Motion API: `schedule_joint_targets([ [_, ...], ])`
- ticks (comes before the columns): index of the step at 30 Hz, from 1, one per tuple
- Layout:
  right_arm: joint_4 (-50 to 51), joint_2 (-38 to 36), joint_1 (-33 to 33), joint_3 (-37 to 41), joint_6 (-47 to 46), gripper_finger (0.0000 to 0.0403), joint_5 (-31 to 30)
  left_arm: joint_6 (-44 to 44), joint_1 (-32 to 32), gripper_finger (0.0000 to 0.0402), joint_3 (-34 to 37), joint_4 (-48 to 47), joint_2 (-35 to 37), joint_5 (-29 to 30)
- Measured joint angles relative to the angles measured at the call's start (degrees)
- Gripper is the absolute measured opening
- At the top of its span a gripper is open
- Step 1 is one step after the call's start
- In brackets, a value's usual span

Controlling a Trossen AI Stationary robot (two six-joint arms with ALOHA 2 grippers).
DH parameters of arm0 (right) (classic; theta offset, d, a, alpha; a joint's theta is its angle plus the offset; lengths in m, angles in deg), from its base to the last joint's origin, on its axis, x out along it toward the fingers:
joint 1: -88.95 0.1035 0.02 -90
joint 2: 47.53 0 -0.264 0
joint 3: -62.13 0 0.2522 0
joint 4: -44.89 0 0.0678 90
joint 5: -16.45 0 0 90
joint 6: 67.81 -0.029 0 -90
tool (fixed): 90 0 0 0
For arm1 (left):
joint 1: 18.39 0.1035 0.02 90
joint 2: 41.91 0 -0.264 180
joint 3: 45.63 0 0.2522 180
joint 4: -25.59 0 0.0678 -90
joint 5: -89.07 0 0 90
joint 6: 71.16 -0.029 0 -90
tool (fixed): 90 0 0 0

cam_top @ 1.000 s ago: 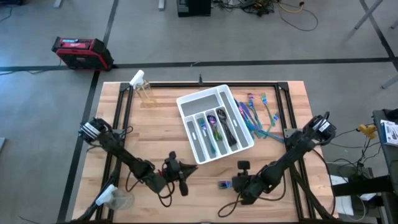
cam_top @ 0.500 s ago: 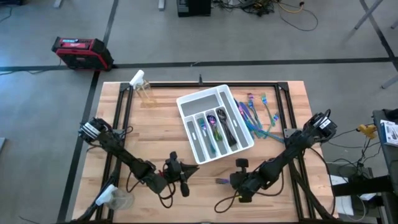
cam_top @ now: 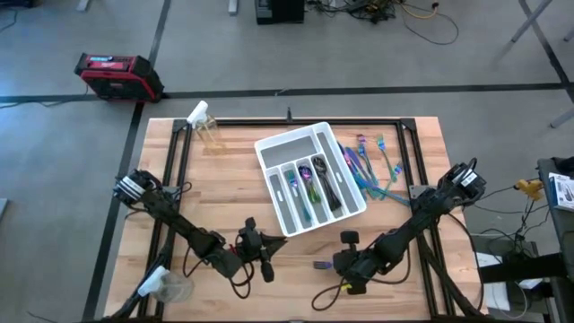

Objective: Sort silverware

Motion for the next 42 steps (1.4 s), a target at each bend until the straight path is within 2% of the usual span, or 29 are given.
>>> schedule_joint_targets([
  [8, -0.24, 0.00, 0.00, 0.00, 0.00, 0.0070, -0.46, 0.04, 0.00, 0.0025, 0.00, 0.01, 0.02, 0.00],
  [16, -0.39, 0.00, -0.03, 0.70, -1.93, 0.0034, -1.70, 0.40, 0.00, 0.0025, 0.00, 0.01, 0.02, 0.00],
  [28, -0.37, -0.04, -0.81, 2.71, -10.20, 0.0030, -6.20, 2.05, 0.00, 0.0025, 0.00, 0.04, -0.85, 0.00],
  [33, -0.20, 0.02, -2.23, 2.91, -17.41, 0.0030, -7.14, 2.12, 0.07, 0.0025, 0.00, 0.04, -0.87, 0.00],
  [38, 0.20, 0.29, -4.20, 3.87, -23.69, 0.0046, -7.08, 2.12, 0.07, 0.0025, 0.00, 0.04, -0.87, -0.01],
  [42, 0.22, 0.50, -4.42, 3.89, -24.50, 0.0075, -6.81, 2.12, 0.07, 0.0025, 0.00, 0.02, -0.87, -0.02],
])
